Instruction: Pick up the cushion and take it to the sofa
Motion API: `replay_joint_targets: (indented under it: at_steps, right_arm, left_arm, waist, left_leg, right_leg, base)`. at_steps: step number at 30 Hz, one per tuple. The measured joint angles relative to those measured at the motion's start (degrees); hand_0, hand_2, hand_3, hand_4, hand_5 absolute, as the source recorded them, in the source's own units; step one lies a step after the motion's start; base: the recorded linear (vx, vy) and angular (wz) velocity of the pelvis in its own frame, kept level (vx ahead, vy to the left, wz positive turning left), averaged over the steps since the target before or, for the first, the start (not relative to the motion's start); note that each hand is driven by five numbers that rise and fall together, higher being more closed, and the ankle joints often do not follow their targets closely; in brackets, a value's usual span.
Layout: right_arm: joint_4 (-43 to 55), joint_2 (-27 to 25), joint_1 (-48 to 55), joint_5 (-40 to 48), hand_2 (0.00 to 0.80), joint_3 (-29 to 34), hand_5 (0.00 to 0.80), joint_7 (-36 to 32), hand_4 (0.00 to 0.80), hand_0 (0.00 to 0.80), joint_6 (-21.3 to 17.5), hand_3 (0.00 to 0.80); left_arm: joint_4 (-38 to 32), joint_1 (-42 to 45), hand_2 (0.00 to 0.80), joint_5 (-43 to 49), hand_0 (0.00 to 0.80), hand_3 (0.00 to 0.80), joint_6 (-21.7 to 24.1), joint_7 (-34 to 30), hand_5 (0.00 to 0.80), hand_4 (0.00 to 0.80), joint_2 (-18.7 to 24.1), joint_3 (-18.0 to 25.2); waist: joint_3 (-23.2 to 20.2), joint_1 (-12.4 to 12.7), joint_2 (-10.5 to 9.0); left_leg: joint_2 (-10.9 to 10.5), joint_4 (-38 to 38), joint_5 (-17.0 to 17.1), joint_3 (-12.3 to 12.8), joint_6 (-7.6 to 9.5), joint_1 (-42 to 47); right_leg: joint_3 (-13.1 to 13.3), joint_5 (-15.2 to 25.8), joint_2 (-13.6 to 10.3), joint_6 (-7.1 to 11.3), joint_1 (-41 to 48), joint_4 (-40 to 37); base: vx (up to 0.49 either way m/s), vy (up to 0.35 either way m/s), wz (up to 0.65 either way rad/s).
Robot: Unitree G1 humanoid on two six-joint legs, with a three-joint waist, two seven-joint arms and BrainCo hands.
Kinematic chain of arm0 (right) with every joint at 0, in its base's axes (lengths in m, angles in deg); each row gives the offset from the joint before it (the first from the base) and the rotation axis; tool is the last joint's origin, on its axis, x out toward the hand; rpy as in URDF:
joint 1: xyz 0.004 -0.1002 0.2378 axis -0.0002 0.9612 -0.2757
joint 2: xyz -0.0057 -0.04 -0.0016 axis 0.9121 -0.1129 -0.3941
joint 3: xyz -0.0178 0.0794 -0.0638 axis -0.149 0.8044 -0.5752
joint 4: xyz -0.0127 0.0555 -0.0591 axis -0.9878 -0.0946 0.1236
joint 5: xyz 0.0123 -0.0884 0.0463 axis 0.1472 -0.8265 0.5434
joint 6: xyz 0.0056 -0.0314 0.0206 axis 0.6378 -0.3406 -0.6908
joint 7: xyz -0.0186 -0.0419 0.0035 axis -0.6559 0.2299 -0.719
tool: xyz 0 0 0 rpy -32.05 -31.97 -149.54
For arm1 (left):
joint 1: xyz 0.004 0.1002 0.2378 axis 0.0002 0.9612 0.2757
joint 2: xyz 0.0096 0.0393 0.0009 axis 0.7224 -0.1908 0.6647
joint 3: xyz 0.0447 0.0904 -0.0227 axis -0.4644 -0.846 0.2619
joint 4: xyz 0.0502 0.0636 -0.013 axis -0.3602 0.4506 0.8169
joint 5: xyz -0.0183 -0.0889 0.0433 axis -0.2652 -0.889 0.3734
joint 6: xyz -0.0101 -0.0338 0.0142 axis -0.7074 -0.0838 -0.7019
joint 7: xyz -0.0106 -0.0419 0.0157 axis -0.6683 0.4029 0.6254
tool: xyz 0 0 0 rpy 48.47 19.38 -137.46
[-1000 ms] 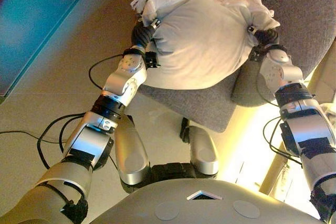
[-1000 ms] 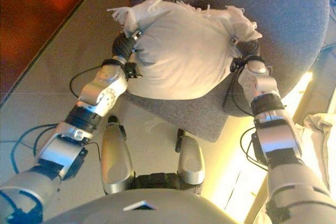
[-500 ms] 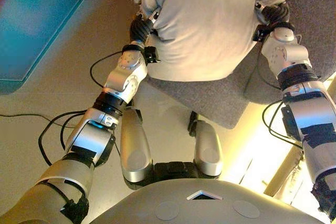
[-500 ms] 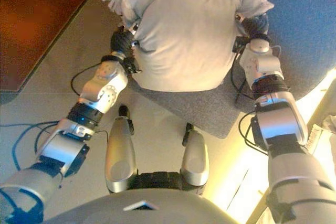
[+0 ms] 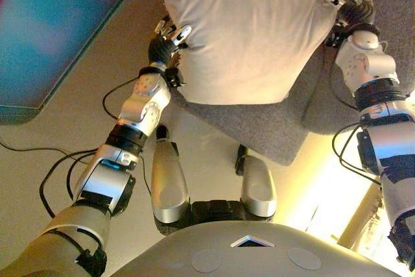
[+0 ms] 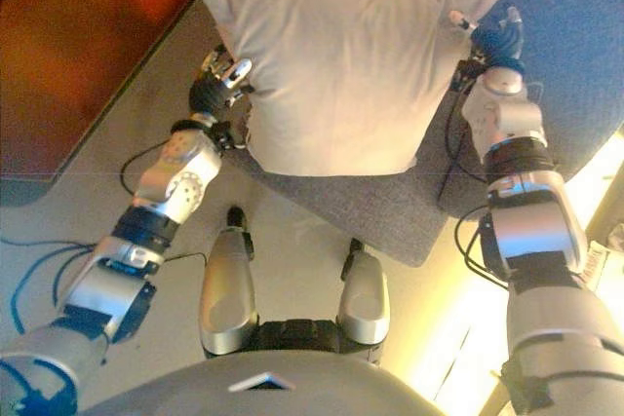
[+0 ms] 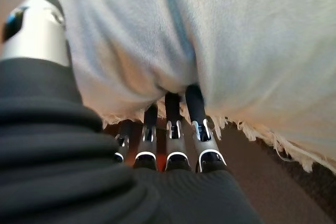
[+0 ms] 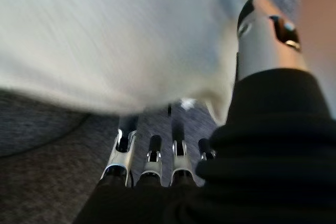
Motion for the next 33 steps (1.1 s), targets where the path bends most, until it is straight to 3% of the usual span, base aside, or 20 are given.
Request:
replay_joint_targets:
  at_steps: [6, 12, 18, 24, 28, 33]
  right_arm:
    - [0.83, -7.41, 1.35, 1.77, 0.000, 2.65, 0.000, -0.55, 0.000, 0.000, 0.03, 0.000]
    - [0.87, -7.74, 7.23, 2.20, 0.000, 6.32, 0.000, -0.58, 0.000, 0.000, 0.12, 0.000]
    - [7.27, -7.66, 15.92, 2.09, 0.000, 9.07, 0.000, -2.54, 0.000, 0.000, 0.55, 0.000]
    - [18.65, -0.11, 28.78, 2.26, 0.000, 11.22, 0.000, -6.54, 0.000, 0.000, -0.52, 0.000]
    - [25.22, 9.01, 39.51, 3.28, 0.000, 13.85, 0.000, -11.17, 0.000, 0.000, -4.81, 0.000]
    - [28.51, 19.17, 49.79, 5.06, 0.000, 12.08, 0.000, -18.82, 0.000, 0.000, -7.45, 0.000]
  left_arm:
    - [-1.08, 5.43, 0.000, -0.29, 0.000, 0.000, -0.70, -2.67, 0.000, 0.000, 1.81, 3.00]
    - [-3.18, 10.65, 0.000, -2.16, 0.000, 0.000, -2.28, -5.69, 0.000, 0.000, 2.19, 3.73]
    - [-7.43, 14.61, 0.000, -2.33, 0.000, 0.000, -2.89, -7.44, 0.000, 0.000, 2.19, 4.94]
    - [-10.13, 20.60, 0.000, -3.37, 0.000, 0.000, -2.92, -10.06, 0.000, 0.000, 1.54, 8.20]
    - [-14.08, 26.85, 0.000, -3.38, 0.000, 0.000, -2.09, -13.86, 0.000, 0.000, 0.64, 11.16]
    - [-14.11, 33.37, 0.000, -3.37, 0.000, 0.000, 0.00, -17.78, 0.000, 0.000, -1.98, 12.74]
  waist:
    - [-4.84, 0.23, 1.70]
    - [-13.06, 1.33, 1.34]
    - [-14.49, 1.18, 1.17]
    - [-16.58, -0.38, 0.88]
    - [-18.31, -0.91, 0.50]
    - [-18.86, -1.78, 0.76]
  left_leg:
    - [-0.28, -3.23, 0.17, 1.57, -0.27, 4.56]
    - [-0.55, -8.17, 0.76, 3.10, -1.27, 10.40]
    - [-0.84, -11.00, 2.45, 3.09, -1.43, 11.64]
    - [-1.11, -15.75, 4.88, 3.96, -1.58, 13.61]
    - [-1.27, -19.78, 6.83, 5.36, -1.88, 15.46]
    - [-1.55, -23.25, 8.44, 6.33, -1.94, 17.34]
  right_leg:
    - [-1.18, 1.16, -0.04, 0.09, 6.00, -6.16]
    - [-1.67, 1.33, 0.12, 0.00, 11.67, -10.78]
    - [-2.29, 1.39, 0.20, -0.10, 12.17, -11.33]
    - [-2.27, 1.75, 0.25, -0.46, 11.93, -12.00]
    - [-1.55, 2.09, 0.30, -0.64, 11.50, -12.80]
    - [-1.22, 2.41, 0.29, -0.58, 11.48, -13.56]
  base:
    - [0.127, 0.085, 0.04]
    - [0.069, 0.091, 0.02]
    - [-0.026, 0.063, 0.02]
    - [-0.063, 0.048, -0.01]
    - [-0.082, 0.044, -0.12]
    - [-0.088, 0.027, -0.07]
